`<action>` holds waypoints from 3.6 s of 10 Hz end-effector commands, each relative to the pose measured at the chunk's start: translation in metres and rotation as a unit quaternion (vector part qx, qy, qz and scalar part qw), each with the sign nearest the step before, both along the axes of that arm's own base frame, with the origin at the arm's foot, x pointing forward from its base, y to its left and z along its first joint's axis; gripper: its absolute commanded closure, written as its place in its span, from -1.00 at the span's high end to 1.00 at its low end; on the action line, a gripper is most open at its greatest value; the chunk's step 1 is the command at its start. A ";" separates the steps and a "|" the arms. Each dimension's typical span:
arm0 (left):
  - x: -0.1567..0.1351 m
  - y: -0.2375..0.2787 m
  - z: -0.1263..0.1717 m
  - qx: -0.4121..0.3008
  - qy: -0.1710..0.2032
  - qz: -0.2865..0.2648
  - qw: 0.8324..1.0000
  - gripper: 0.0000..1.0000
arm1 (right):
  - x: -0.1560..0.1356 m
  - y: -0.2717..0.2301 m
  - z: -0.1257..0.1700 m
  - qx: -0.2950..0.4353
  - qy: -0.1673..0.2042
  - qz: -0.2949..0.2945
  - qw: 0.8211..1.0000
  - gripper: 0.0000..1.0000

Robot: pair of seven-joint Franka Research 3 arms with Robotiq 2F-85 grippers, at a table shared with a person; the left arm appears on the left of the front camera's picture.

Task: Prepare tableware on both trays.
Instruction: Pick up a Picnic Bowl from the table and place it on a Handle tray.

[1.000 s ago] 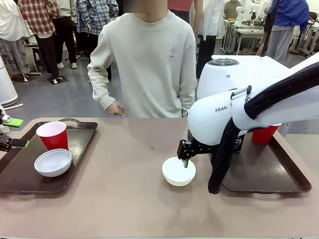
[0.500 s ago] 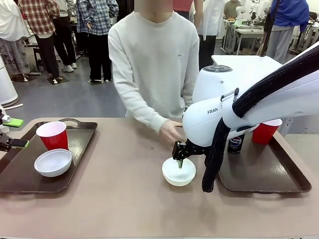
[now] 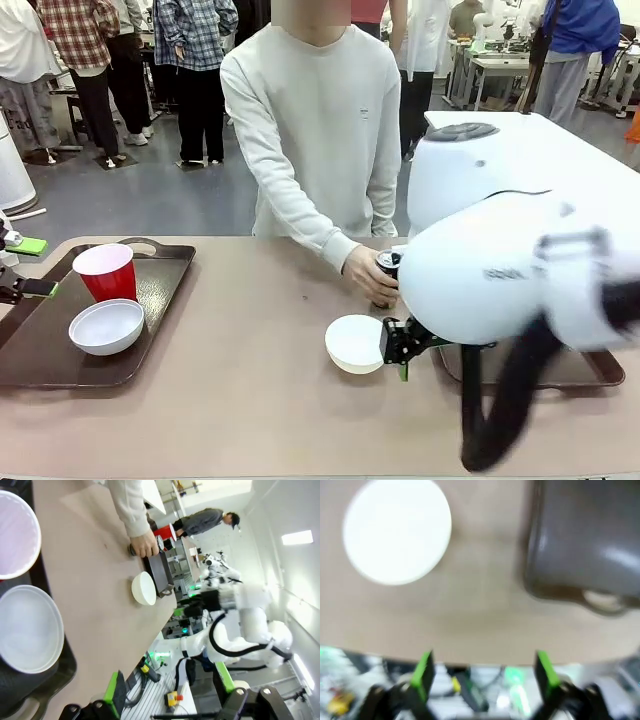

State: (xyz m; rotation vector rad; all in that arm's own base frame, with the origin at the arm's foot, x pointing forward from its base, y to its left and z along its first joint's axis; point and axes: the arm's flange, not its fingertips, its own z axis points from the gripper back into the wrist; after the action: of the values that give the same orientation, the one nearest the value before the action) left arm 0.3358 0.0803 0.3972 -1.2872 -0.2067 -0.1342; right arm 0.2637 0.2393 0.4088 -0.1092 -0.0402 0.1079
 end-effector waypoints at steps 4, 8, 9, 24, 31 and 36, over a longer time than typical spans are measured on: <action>-0.001 0.000 0.000 -0.008 -0.014 0.002 1.000 0.84 | -0.020 -0.011 0.001 0.019 0.011 -0.006 1.000 1.00; -0.001 0.000 0.000 -0.008 -0.014 0.002 1.000 0.84 | -0.015 -0.009 0.001 0.024 0.014 -0.004 1.000 1.00; -0.001 0.000 0.000 -0.008 -0.014 0.002 1.000 0.84 | -0.014 -0.009 0.000 0.029 0.014 -0.005 0.999 1.00; -0.001 0.000 0.000 -0.008 -0.014 0.002 1.000 0.84 | 0.145 0.023 -0.083 0.108 -0.002 -0.017 0.994 -1.00; -0.001 0.000 0.000 -0.008 -0.014 0.002 1.000 0.84 | 0.142 0.011 -0.075 0.103 -0.019 -0.044 0.993 -1.00; -0.001 0.000 0.000 -0.008 -0.014 0.002 1.000 0.84 | 0.069 -0.014 0.007 0.067 -0.029 -0.027 0.997 -1.00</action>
State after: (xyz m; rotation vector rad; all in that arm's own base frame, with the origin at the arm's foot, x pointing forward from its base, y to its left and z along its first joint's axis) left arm 0.3358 0.0800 0.3972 -1.2870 -0.2058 -0.1347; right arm 0.3588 0.2355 0.3924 0.0428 -0.0818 0.0447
